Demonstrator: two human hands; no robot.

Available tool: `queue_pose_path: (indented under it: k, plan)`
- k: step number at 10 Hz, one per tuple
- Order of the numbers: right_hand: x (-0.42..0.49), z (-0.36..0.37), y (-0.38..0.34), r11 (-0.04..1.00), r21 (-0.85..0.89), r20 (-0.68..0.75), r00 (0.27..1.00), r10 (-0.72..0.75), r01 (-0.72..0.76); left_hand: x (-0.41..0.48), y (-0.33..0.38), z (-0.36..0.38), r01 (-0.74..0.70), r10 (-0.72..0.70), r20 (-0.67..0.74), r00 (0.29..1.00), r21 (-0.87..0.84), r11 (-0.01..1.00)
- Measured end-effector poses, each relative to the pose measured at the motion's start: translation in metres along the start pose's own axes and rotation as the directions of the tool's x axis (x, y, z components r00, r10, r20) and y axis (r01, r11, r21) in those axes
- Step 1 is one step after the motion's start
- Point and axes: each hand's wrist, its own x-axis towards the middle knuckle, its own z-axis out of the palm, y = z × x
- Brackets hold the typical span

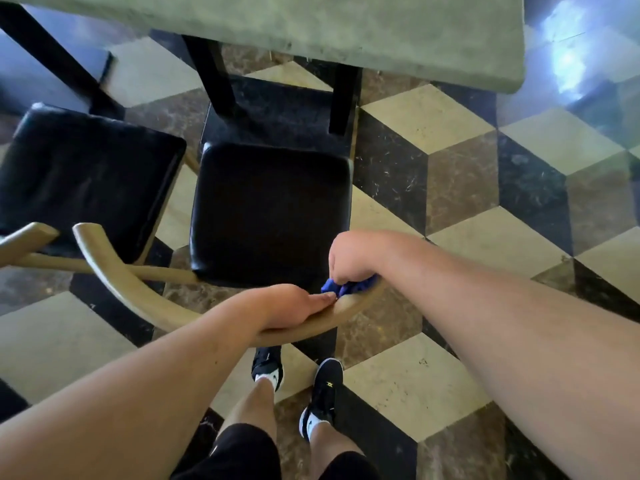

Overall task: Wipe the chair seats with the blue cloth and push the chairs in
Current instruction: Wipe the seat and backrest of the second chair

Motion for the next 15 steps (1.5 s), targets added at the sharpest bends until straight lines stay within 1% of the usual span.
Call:
queue_pose_path:
  k: [1, 2, 3, 4, 5, 6, 7, 8, 9, 10, 11, 12, 13, 14, 15]
  plan:
    - [0.042, 0.008, -0.007, 0.984, -0.178, 0.120, 0.992, 0.030, -0.009, 0.027, -0.022, -0.002, 0.025, -0.031, 0.070, 0.997, 0.086, 0.996]
    - [0.084, 0.025, 0.001, 0.977, -0.209, 0.160, 0.984, 0.084, -0.049, 0.059, -0.037, -0.003, 0.004, -0.019, 0.086, 0.996, 0.172, 0.985]
    - [0.121, 0.033, 0.007, 0.970, -0.237, 0.200, 0.974, 0.105, -0.056, 0.088, -0.043, -0.008, -0.004, -0.010, 0.063, 0.998, 0.218, 0.976]
    - [0.158, 0.044, 0.004, 0.959, -0.279, 0.242, 0.962, 0.129, -0.059, 0.112, -0.048, -0.014, -0.034, 0.030, 0.020, 0.999, 0.269, 0.962]
    - [0.192, 0.054, 0.006, 0.959, -0.269, 0.333, 0.925, 0.181, -0.091, 0.131, -0.054, -0.027, -0.028, 0.029, -0.002, 1.000, 0.290, 0.957]
    - [0.219, 0.056, 0.004, 0.953, -0.295, 0.384, 0.906, 0.180, -0.065, 0.145, -0.060, -0.039, -0.055, 0.026, 0.105, 0.994, 0.284, 0.957]
    - [0.228, 0.053, -0.009, 0.932, -0.357, 0.363, 0.909, 0.205, -0.068, 0.150, -0.064, -0.038, -0.023, 0.009, 0.051, 0.999, 0.283, 0.959]
    - [0.226, 0.048, -0.011, 0.932, -0.358, 0.427, 0.879, 0.213, -0.052, 0.146, -0.065, -0.037, 0.014, -0.027, 0.056, 0.998, 0.208, 0.978]
    - [0.210, 0.039, 0.002, 0.947, -0.316, 0.416, 0.890, 0.189, -0.054, 0.136, -0.068, -0.042, 0.072, -0.075, 0.025, 0.997, 0.115, 0.991]
    - [0.201, 0.008, 0.022, 0.990, -0.100, 0.205, 0.972, 0.113, -0.094, 0.135, -0.079, -0.060, 0.096, -0.093, -0.049, 0.994, 0.066, 0.993]
    - [0.214, -0.035, 0.046, 0.909, 0.413, -0.365, 0.905, 0.220, -0.055, 0.153, -0.093, -0.086, 0.113, -0.086, -0.223, 0.971, 0.111, 0.987]
    - [0.241, -0.067, 0.059, 0.886, 0.452, -0.685, 0.676, 0.271, 0.103, 0.182, -0.100, -0.102, 0.083, 0.018, -0.417, 0.909, 0.224, 0.971]
    - [0.271, -0.077, 0.061, 0.922, 0.366, -0.716, 0.672, 0.192, 0.127, 0.221, -0.098, -0.115, 0.025, 0.180, -0.555, 0.812, 0.340, 0.940]
    - [0.292, -0.057, 0.067, 0.968, 0.250, -0.626, 0.766, 0.145, 0.022, 0.261, -0.096, -0.123, 0.056, 0.159, -0.603, 0.782, 0.323, 0.945]
    - [0.299, -0.024, 0.073, 0.970, 0.242, -0.662, 0.733, 0.153, 0.016, 0.290, -0.104, -0.104, 0.079, 0.160, -0.638, 0.753, 0.328, 0.941]
